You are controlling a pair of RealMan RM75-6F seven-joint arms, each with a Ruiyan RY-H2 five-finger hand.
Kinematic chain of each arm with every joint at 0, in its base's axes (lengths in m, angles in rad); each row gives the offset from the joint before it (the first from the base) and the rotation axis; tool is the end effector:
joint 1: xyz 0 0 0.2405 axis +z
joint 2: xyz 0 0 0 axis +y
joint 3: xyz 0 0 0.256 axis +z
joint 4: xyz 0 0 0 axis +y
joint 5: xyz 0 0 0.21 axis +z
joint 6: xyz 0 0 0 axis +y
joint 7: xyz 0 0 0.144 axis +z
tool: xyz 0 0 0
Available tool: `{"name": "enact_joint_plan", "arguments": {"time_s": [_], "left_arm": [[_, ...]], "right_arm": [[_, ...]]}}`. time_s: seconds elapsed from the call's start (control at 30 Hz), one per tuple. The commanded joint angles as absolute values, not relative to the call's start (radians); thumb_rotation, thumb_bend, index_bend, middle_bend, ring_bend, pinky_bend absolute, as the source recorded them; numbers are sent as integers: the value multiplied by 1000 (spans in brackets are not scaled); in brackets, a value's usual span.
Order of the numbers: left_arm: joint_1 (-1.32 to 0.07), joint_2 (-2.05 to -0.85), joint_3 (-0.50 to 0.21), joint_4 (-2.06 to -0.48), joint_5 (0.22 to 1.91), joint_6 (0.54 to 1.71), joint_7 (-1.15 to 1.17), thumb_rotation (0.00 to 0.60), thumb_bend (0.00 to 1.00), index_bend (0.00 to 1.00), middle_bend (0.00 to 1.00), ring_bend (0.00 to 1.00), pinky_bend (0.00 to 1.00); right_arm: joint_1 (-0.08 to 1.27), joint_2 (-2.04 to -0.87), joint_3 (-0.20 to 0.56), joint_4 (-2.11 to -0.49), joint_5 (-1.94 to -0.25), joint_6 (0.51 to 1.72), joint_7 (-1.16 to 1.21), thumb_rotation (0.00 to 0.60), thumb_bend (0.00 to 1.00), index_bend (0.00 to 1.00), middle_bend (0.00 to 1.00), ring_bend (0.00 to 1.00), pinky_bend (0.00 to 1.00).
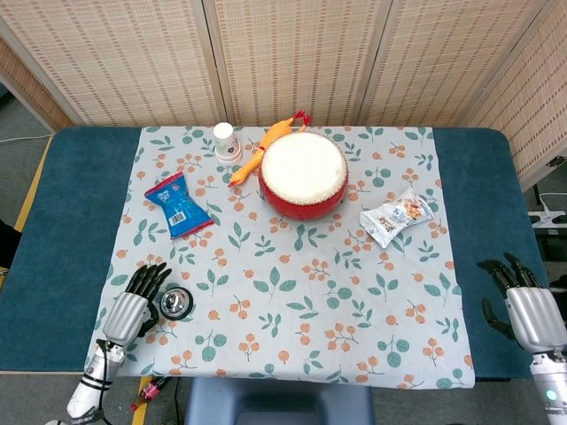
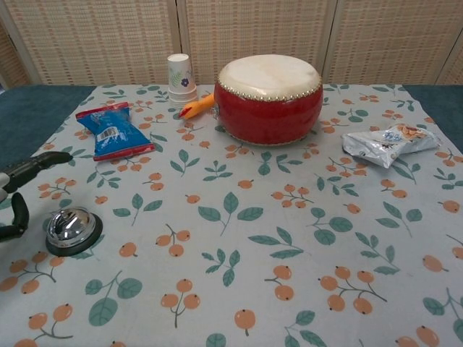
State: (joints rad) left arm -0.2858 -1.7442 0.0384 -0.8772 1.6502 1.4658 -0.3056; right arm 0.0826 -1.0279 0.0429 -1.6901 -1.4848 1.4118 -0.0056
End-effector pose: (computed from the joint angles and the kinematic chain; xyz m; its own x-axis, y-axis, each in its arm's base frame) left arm -0.3007 0.2298 -0.0099 0.2548 0.0904 0.9628 0.9193 -0.3314 -0.2122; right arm -0.3092 -0.1776 0.1709 0.4098 -0.0825 0.9084 -0.9114 0.0049 0.4116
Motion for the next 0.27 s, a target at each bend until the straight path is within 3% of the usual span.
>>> {"name": "enact_joint_plan", "arguments": {"time_s": [0.03, 0.27], "left_arm": [[-289, -1555, 26, -1059, 1666, 1507, -176, 600, 1000, 0, 0, 0, 42], [-218, -1320, 49, -1281, 1569, 1471, -147, 600, 1000, 0, 21, 0, 79]], "right_arm": [[85, -1029, 48, -1691, -1477, 1410, -8, 600, 448, 200, 164, 28, 160], [78, -1054, 61, -1685, -1466, 1442, -38, 600, 448, 200, 164, 28, 160]]}}
